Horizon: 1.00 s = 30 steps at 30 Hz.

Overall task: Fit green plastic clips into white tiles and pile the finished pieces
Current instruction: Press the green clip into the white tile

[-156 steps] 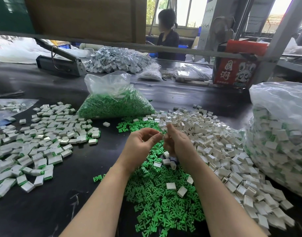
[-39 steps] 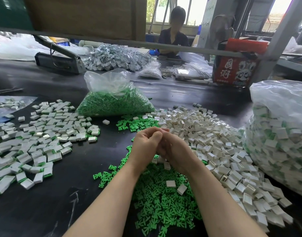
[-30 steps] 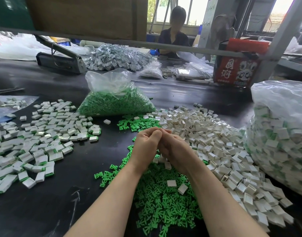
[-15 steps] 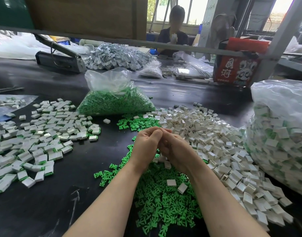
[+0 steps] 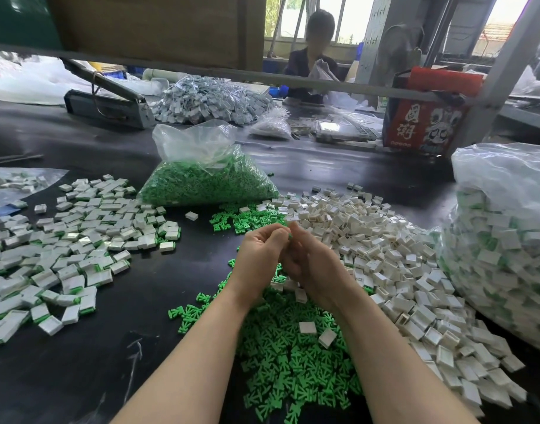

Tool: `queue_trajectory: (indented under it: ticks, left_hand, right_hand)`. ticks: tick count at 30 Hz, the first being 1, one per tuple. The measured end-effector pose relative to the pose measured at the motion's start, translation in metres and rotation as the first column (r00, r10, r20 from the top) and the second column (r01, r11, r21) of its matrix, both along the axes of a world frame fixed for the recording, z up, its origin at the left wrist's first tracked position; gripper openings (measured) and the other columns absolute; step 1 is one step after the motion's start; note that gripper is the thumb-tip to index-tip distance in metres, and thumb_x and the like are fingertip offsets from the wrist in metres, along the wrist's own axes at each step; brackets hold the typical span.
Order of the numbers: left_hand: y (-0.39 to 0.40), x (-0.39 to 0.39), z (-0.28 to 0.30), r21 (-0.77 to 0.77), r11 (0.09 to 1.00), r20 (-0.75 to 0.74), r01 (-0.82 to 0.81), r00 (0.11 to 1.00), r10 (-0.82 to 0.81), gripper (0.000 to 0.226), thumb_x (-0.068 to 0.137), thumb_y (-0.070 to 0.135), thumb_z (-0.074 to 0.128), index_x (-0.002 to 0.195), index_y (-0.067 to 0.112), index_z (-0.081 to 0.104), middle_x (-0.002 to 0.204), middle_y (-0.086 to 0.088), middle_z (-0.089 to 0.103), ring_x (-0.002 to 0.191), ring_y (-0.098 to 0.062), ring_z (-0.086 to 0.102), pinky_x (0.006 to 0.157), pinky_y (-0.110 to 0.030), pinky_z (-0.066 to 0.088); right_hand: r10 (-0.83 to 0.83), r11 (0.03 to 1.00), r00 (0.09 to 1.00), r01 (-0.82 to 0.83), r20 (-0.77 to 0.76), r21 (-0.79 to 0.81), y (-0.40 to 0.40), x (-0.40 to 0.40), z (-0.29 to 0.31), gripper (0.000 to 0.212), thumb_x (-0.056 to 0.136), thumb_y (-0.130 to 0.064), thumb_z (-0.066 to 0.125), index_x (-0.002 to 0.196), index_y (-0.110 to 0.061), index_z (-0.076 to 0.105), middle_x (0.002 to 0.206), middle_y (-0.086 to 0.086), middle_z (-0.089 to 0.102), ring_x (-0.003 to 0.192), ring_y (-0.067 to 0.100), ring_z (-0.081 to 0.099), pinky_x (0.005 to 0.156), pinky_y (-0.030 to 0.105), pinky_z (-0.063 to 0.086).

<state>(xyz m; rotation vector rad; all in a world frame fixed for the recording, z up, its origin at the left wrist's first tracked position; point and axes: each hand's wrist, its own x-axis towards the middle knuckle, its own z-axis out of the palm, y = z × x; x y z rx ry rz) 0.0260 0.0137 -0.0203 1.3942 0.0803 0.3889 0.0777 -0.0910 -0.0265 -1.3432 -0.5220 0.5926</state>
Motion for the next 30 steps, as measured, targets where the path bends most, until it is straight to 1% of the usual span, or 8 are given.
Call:
queue_trajectory:
  ticks: [2, 4, 6, 12, 19, 23, 27, 30]
  left_hand:
    - [0.002, -0.001, 0.0, -0.017, 1.0, 0.006, 0.009, 1.0, -0.009, 0.027, 0.096, 0.001, 0.046, 0.077, 0.007, 0.064, 0.052, 0.01, 0.058, 0.045, -0.002, 0.051, 0.049, -0.016, 0.046]
    - [0.004, -0.001, 0.0, -0.025, 0.999, -0.007, 0.02, 1.0, -0.02, 0.03, 0.098, 0.001, 0.046, 0.076, 0.01, 0.065, 0.056, 0.008, 0.056, 0.048, -0.002, 0.05, 0.055, -0.017, 0.046]
    - [0.007, 0.0, -0.001, -0.041, 0.998, -0.003, 0.054, 0.999, -0.055, 0.033, 0.098, 0.003, 0.048, 0.074, 0.014, 0.068, 0.06, 0.005, 0.06, 0.053, -0.003, 0.055, 0.06, -0.018, 0.05]
    - [0.011, -0.003, 0.002, -0.01, 0.988, 0.018, 0.155, 0.988, -0.155, 0.04, 0.099, 0.005, 0.05, 0.071, 0.019, 0.074, 0.075, 0.001, 0.07, 0.073, -0.011, 0.067, 0.075, -0.023, 0.056]
    - [0.01, -0.002, 0.002, -0.013, 0.992, 0.012, 0.129, 0.992, -0.129, 0.039, 0.098, 0.005, 0.051, 0.069, 0.019, 0.073, 0.072, 0.001, 0.067, 0.069, -0.009, 0.066, 0.074, -0.024, 0.056]
    - [0.01, -0.004, 0.003, 0.04, 0.989, 0.014, 0.143, 0.989, -0.144, 0.026, 0.088, 0.02, 0.057, 0.068, 0.024, 0.072, 0.06, 0.006, 0.059, 0.058, -0.004, 0.057, 0.068, -0.019, 0.053]
    - [0.011, -0.005, 0.003, 0.121, 0.983, 0.002, 0.135, 0.991, -0.136, 0.025, 0.088, 0.023, 0.055, 0.074, 0.026, 0.075, 0.06, 0.007, 0.057, 0.06, -0.005, 0.056, 0.072, -0.022, 0.053]
    - [0.012, -0.005, 0.002, 0.144, 0.983, 0.002, 0.111, 0.994, -0.112, 0.028, 0.094, 0.016, 0.055, 0.076, 0.024, 0.075, 0.06, 0.008, 0.056, 0.061, -0.005, 0.054, 0.074, -0.027, 0.051]
  right_hand:
    - [0.023, 0.999, 1.0, -0.022, -0.015, 0.028, -0.003, 0.001, 0.0, 0.042, 0.095, -0.049, 0.042, 0.093, -0.01, 0.057, 0.065, 0.005, 0.034, 0.051, 0.014, 0.024, 0.052, 0.035, 0.012]
    - [0.047, 0.997, 0.998, -0.045, -0.04, 0.065, -0.005, 0.002, 0.001, 0.042, 0.098, -0.044, 0.038, 0.079, -0.015, 0.06, 0.067, 0.004, 0.04, 0.05, 0.012, 0.028, 0.049, 0.028, 0.017]
    - [0.06, 0.994, 0.995, -0.052, -0.084, 0.094, -0.006, 0.002, 0.003, 0.046, 0.1, -0.043, 0.036, 0.073, -0.017, 0.061, 0.066, 0.003, 0.043, 0.05, 0.011, 0.03, 0.048, 0.025, 0.02]
    - [0.104, 0.988, 0.985, -0.086, -0.141, 0.127, -0.007, 0.002, 0.006, 0.042, 0.102, -0.038, 0.03, 0.083, -0.01, 0.054, 0.055, -0.005, 0.049, 0.043, 0.008, 0.033, 0.042, 0.02, 0.026]
    - [0.1, 0.989, 0.982, -0.079, -0.161, 0.128, -0.008, 0.002, 0.007, 0.045, 0.101, -0.04, 0.031, 0.077, -0.011, 0.056, 0.057, -0.002, 0.049, 0.044, 0.009, 0.033, 0.045, 0.024, 0.02]
    - [0.124, 0.989, 0.982, -0.109, -0.144, 0.105, -0.008, 0.001, 0.008, 0.05, 0.1, -0.049, 0.036, 0.07, -0.015, 0.057, 0.064, -0.001, 0.048, 0.045, 0.009, 0.035, 0.045, 0.022, 0.022]
    - [0.096, 0.993, 0.986, -0.087, -0.134, 0.075, -0.008, 0.0, 0.008, 0.042, 0.098, -0.043, 0.042, 0.071, -0.014, 0.056, 0.066, 0.002, 0.044, 0.047, 0.01, 0.033, 0.045, 0.022, 0.023]
    - [0.081, 0.993, 0.986, -0.067, -0.145, 0.098, -0.008, 0.0, 0.008, 0.037, 0.096, -0.04, 0.045, 0.072, -0.014, 0.057, 0.067, 0.002, 0.045, 0.049, 0.01, 0.032, 0.047, 0.022, 0.021]
